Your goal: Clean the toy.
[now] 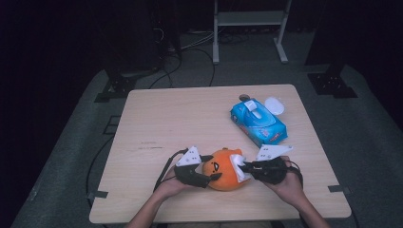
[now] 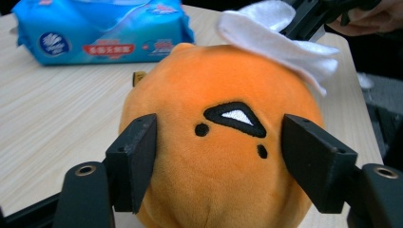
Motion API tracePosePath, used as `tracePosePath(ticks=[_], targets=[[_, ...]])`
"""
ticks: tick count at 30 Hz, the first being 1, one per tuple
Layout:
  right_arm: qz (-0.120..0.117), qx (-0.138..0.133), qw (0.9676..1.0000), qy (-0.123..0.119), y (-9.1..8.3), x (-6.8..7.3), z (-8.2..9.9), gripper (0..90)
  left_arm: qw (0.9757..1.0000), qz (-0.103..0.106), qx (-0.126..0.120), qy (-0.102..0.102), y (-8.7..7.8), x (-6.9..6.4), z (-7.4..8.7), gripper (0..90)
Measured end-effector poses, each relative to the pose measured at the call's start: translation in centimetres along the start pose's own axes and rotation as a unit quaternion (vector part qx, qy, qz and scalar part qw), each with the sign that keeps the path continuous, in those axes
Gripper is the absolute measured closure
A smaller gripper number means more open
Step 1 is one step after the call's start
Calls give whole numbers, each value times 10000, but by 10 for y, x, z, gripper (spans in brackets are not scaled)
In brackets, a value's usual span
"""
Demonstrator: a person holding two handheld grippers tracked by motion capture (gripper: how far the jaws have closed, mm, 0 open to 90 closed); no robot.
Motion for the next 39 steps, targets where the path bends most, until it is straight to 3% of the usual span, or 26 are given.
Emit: tracePosePath(ticks=[3,6,8,10,11,12,13,15,18,21,24,28,29,30,31,34,35,38,39], targets=[[-45,-3,9998,-203,9,9,-12,842,9998,-6,13,189,0,-4,-1,308],[-1,-6,9997,-225,11,8,-15,842,9999,-7,3,155,-1,-3,-1,309],[-63,3,9999,-95,10,3,-11,845,10000,36,-24,66,-1,-2,-1,274],[-70,24,9999,-68,9,3,-9,845,10000,50,-34,-53,-2,0,-3,179],[-41,84,9999,-76,8,2,-5,846,9995,-53,40,-306,-1,6,-1,126],[-62,92,9999,-45,7,2,-4,846,9990,5,59,-454,0,8,1,111],[-79,88,9999,-23,6,1,-3,846,9982,81,90,-584,1,8,3,117],[-102,59,9999,30,6,2,-3,846,9978,174,111,-632,1,7,4,197],[-67,32,10000,-52,7,7,-8,846,9993,160,51,-325,0,0,-2,258],[-238,-66,9994,-228,13,20,-21,845,9999,122,28,73,0,-10,-6,287],[-163,-40,9992,-365,14,22,-26,845,9998,116,33,164,-1,-11,-6,296],[62,-13,9999,-113,5,2,-16,846,9999,116,38,83,-2,-8,-3,231],[71,0,10000,-28,3,-2,-12,846,9998,56,79,-163,0,-3,-3,177],[77,10,10000,29,2,-5,-9,846,9995,61,116,-278,1,-1,-2,140],[77,10,10000,29,2,-5,-9,846,9995,61,116,-278,1,-1,-2,113],[25,3,9999,126,0,-6,-6,846,9978,223,239,-573,5,-1,3,114],[36,50,10000,74,2,-4,-6,846,9982,250,217,-490,4,-3,3,179],[31,49,10000,6,4,0,-10,846,9987,246,197,-404,3,-5,0,237],[42,56,10000,-66,5,3,-12,846,9996,177,162,-164,2,-9,-4,248]])
Point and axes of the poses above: each handheld gripper's, and its own axes: y roughly forward along the jaws, z roughly out of its underside, x roughly to its left, the point moved 9 cm from there along y, roughly forward along the jaws, and after that the axes turned 12 degrees about -z, right-handed, at the moved point
